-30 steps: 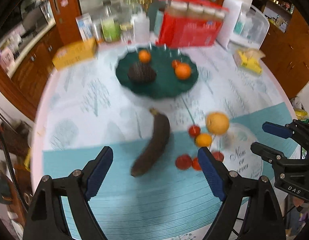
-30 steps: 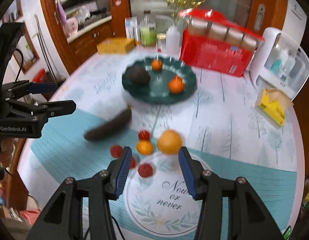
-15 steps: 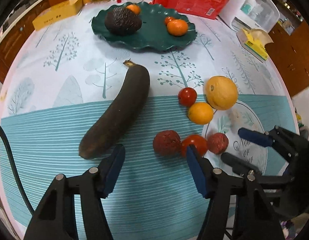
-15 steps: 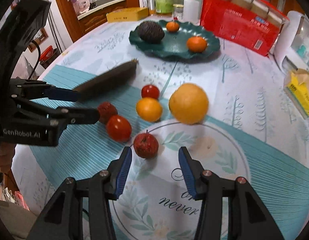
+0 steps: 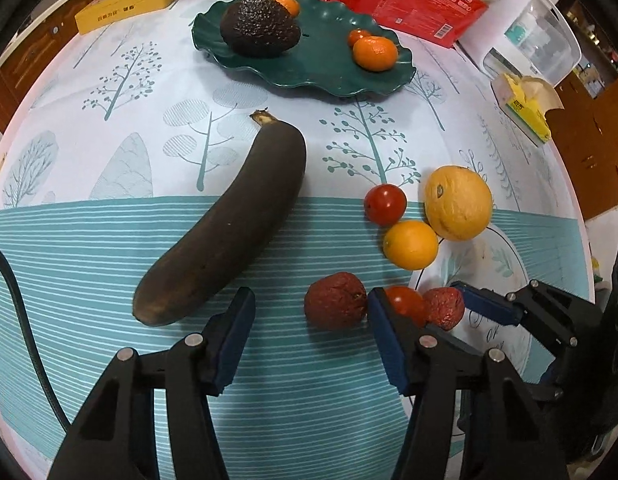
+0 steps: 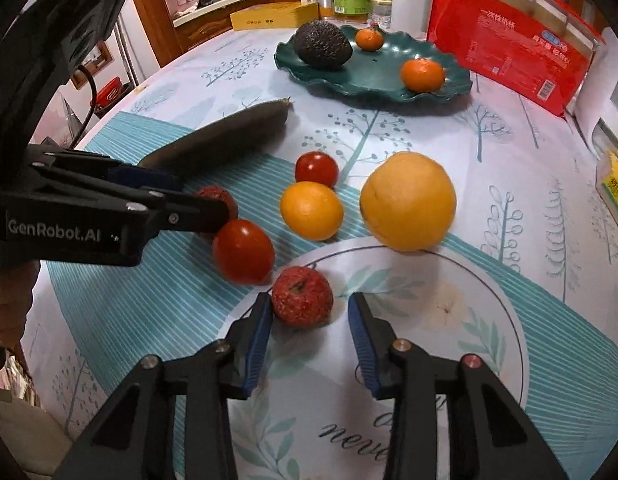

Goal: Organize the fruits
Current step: 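Grasp a lychee with the left tool while the right tool grasps another lychee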

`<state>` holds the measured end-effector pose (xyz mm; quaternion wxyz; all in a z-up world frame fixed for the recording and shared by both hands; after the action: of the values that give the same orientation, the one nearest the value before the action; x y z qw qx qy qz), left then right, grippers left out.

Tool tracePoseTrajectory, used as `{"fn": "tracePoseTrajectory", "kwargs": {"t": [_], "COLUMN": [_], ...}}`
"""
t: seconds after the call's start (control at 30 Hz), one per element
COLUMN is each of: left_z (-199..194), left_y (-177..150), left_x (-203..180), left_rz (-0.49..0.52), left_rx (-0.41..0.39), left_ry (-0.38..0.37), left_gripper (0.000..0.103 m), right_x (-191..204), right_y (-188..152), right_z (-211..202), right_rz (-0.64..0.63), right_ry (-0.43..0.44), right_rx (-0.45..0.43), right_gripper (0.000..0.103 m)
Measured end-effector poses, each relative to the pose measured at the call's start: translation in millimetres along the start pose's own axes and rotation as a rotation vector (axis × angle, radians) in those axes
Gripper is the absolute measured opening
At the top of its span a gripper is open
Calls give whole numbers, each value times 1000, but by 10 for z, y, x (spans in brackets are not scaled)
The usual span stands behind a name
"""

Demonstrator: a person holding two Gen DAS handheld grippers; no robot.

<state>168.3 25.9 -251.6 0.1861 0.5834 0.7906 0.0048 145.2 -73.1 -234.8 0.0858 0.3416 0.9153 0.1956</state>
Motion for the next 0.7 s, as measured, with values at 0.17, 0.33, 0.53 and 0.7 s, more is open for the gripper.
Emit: {"fn": "tracePoseTrajectory", "kwargs": {"t": [0.17, 0.33, 0.53, 0.7], "left_z": [52, 78, 69, 11], "left_y": [14, 10, -36, -103], "left_x": [-23, -61, -47, -16], "left_rz": [-30, -34, -49, -45], "left_rx": [-4, -10, -12, -5], "left_ry": [-10, -6, -11, -12], "left_gripper": [48, 31, 30, 30], "right_x": [-8, -27, -45, -33], "right_y": [9, -15, -45, -54], "right_z": [-11, -19, -27, -56], "right_rz": [-3, 5, 17, 23], "right_ry": [5, 8, 10, 13], "right_rx": [-11, -12, -7, -3], "right_gripper": [31, 31, 30, 30]}}
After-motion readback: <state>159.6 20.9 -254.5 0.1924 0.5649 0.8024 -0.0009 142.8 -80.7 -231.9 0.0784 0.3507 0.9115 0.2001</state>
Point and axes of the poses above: each gripper's, at about its wrist camera, not at the fingertips, and z roughly the way its jaws point, x to its left, y to its top, the point moved 10 cm from there along z, roughly the way its jaws point, and after that the axes turned 9 degrees about -z, right-handed, at the moved point
